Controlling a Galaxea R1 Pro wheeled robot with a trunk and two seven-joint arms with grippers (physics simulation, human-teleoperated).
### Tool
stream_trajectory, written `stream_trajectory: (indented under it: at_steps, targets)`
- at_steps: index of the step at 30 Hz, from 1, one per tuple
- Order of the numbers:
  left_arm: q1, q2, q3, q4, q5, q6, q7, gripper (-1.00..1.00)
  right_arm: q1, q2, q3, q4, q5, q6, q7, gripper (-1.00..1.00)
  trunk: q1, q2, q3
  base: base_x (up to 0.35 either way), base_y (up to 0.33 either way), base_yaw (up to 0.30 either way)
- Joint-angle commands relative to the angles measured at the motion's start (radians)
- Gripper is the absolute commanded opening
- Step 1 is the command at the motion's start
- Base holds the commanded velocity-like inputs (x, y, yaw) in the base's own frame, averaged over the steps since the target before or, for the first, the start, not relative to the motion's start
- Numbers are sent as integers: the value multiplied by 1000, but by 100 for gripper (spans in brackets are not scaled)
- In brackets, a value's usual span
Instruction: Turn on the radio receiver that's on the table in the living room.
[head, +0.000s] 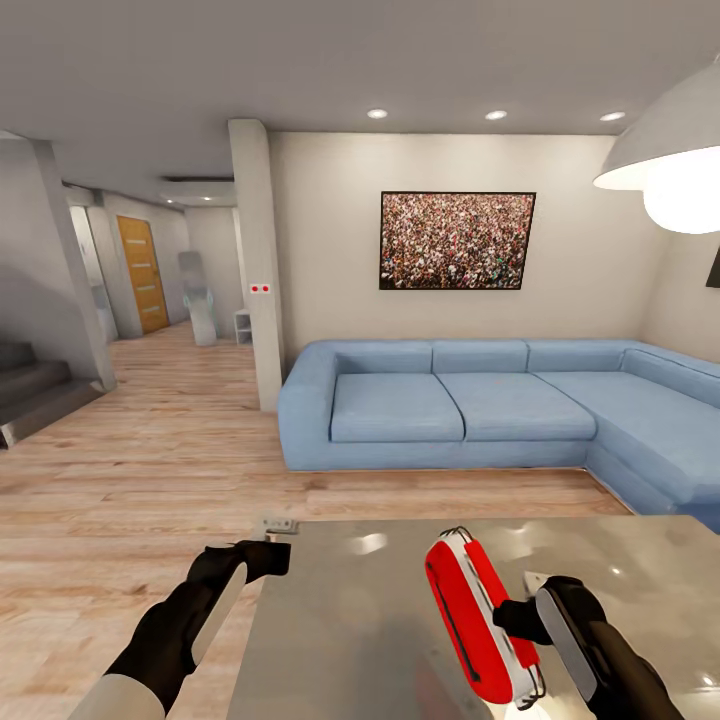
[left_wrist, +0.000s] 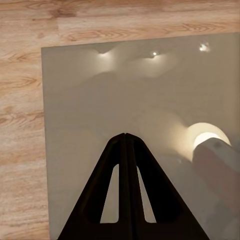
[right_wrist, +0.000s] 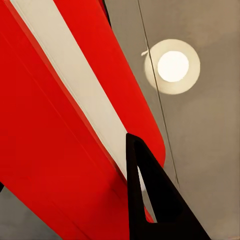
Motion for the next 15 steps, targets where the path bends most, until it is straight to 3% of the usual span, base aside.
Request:
stream_trajectory:
  at_steps: [1,15]
  targets:
    - [0,0,0,0,0,0,0,-100,0,0,0,0,-3,-1,0,-100,0,0,0,0,0,0]
    - [0,-1,0,1,0,0,0,-100,0,0,0,0,-7,-1,0,-100,0,0,-14,0,0,0]
